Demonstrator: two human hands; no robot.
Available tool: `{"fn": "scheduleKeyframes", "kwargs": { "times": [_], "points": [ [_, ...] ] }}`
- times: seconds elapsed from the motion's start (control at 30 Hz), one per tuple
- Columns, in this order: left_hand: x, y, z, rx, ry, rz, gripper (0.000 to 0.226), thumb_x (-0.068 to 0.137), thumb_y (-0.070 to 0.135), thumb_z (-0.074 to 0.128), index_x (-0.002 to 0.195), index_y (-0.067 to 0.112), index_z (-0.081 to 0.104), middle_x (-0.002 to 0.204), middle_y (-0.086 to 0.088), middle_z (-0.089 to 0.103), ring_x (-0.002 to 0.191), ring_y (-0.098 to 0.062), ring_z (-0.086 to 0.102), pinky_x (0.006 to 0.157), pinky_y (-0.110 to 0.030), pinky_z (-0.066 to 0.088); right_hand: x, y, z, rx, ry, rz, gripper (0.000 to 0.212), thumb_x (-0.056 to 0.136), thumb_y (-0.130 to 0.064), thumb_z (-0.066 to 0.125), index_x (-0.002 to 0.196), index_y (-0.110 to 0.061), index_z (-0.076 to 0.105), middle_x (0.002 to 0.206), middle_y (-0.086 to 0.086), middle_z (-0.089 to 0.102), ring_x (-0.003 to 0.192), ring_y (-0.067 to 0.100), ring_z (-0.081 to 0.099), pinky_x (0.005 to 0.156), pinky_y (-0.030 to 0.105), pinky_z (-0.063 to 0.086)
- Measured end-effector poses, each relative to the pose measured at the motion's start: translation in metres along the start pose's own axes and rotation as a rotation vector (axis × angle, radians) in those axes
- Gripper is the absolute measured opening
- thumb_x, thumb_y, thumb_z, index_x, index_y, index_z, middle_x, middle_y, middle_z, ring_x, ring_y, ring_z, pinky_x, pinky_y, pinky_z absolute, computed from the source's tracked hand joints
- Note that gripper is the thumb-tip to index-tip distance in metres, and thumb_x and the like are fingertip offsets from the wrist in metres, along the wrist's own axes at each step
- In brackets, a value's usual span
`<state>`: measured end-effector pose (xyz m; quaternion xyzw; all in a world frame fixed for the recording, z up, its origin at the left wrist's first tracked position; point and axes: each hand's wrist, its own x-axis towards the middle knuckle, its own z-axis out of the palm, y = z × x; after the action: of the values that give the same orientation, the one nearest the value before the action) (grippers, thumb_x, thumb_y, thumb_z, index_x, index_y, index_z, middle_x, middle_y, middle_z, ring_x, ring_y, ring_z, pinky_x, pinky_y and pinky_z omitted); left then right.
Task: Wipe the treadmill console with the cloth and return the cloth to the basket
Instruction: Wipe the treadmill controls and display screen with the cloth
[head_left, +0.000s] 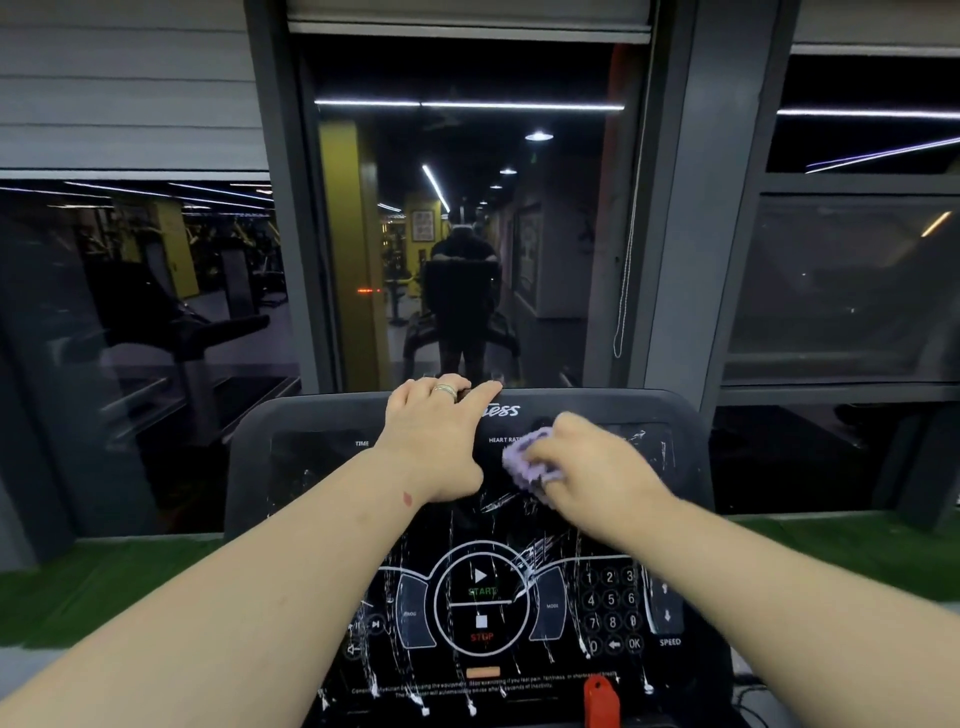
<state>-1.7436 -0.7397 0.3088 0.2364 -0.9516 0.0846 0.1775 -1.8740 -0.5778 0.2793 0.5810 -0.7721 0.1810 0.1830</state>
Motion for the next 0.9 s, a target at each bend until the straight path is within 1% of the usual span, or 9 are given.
{"fn": "scheduleKeyframes", "kwargs": {
  "times": [0.07,0.13,0.3,0.47,0.57,0.63,0.73,0.83,0.9],
  "points": [
    [0.005,0.006,-0.002,-0.003,-0.004,-0.015,0.093,0.079,0.045,0.07,0.155,0.041,0.016,0.157,0.003,0.03,0.142,-0.03,0.032,0.121,-0.049,0.014,0.016,0.016,-0.017,0.045,0.154,0.155,0.018,0.088,-0.033,0.049,0.097,-0.035,0.065,0.093,-0.006,0.049,0.082,0.02,0.058,0.074,0.034,0.053],
    [0.007,0.012,-0.003,0.002,0.005,-0.032,0.091,0.082,0.048,0.073,0.153,0.038,0.018,0.156,0.005,0.033,0.139,-0.031,0.036,0.12,-0.053,0.017,0.017,0.02,-0.017,0.043,0.222,0.233,0.015,0.092,-0.026,0.052,0.101,-0.031,0.064,0.097,-0.005,0.046,0.081,0.023,0.059,0.07,0.032,0.049],
    [0.008,0.017,0.004,0.019,0.052,-0.053,0.09,0.082,0.043,0.079,0.15,0.036,0.021,0.155,0.006,0.036,0.139,-0.032,0.037,0.12,-0.058,0.018,0.005,0.006,-0.01,-0.025,-0.053,0.026,0.021,0.094,-0.028,0.057,0.112,-0.033,0.067,0.097,-0.002,0.041,0.087,0.026,0.059,0.075,0.033,0.048],
    [0.01,0.018,0.003,0.041,0.015,-0.05,0.093,0.086,0.043,0.076,0.154,0.049,0.012,0.158,0.005,0.031,0.14,-0.034,0.034,0.12,-0.06,0.016,0.012,0.01,-0.011,-0.029,0.148,0.172,0.025,0.094,-0.019,0.055,0.116,-0.027,0.066,0.101,0.001,0.044,0.08,0.024,0.056,0.073,0.035,0.051],
    [0.01,0.02,0.004,0.018,0.03,-0.051,0.09,0.087,0.034,0.072,0.154,0.047,0.014,0.16,0.004,0.029,0.145,-0.033,0.028,0.122,-0.061,0.012,-0.005,-0.003,-0.003,0.017,-0.024,0.028,0.025,0.095,-0.028,0.056,0.118,-0.032,0.066,0.098,-0.002,0.039,0.083,0.026,0.055,0.077,0.037,0.052],
    [0.01,0.023,0.006,-0.009,0.043,-0.016,0.09,0.084,0.028,0.069,0.157,0.039,0.018,0.162,0.006,0.028,0.149,-0.026,0.023,0.124,-0.057,0.008,0.004,0.009,-0.016,-0.024,-0.047,0.056,0.021,0.096,-0.03,0.056,0.114,-0.033,0.067,0.097,-0.003,0.04,0.082,0.022,0.054,0.075,0.031,0.047],
    [0.013,0.027,0.009,-0.03,0.074,0.026,0.092,0.081,0.037,0.071,0.158,0.03,0.021,0.16,0.007,0.03,0.149,-0.02,0.025,0.126,-0.051,0.008,0.008,0.029,-0.021,-0.01,0.162,0.244,0.026,0.096,-0.02,0.053,0.119,-0.028,0.063,0.1,-0.001,0.045,0.078,0.02,0.054,0.069,0.029,0.046],
    [0.015,0.03,0.009,0.025,0.079,0.021,0.093,0.082,0.043,0.076,0.156,0.032,0.02,0.156,0.005,0.035,0.143,-0.023,0.035,0.124,-0.052,0.016,-0.011,0.013,-0.008,-0.021,0.012,0.136,0.021,0.096,-0.023,0.054,0.115,-0.03,0.061,0.101,-0.002,0.041,0.081,0.023,0.054,0.073,0.036,0.052],
    [0.015,0.031,0.008,0.054,0.071,0.015,0.094,0.083,0.043,0.075,0.156,0.039,0.016,0.155,0.004,0.034,0.14,-0.026,0.036,0.122,-0.053,0.018,-0.008,0.011,-0.013,0.002,-0.089,0.074,0.016,0.095,-0.03,0.056,0.109,-0.032,0.064,0.099,-0.004,0.041,0.081,0.024,0.058,0.072,0.033,0.05]
  ]
}}
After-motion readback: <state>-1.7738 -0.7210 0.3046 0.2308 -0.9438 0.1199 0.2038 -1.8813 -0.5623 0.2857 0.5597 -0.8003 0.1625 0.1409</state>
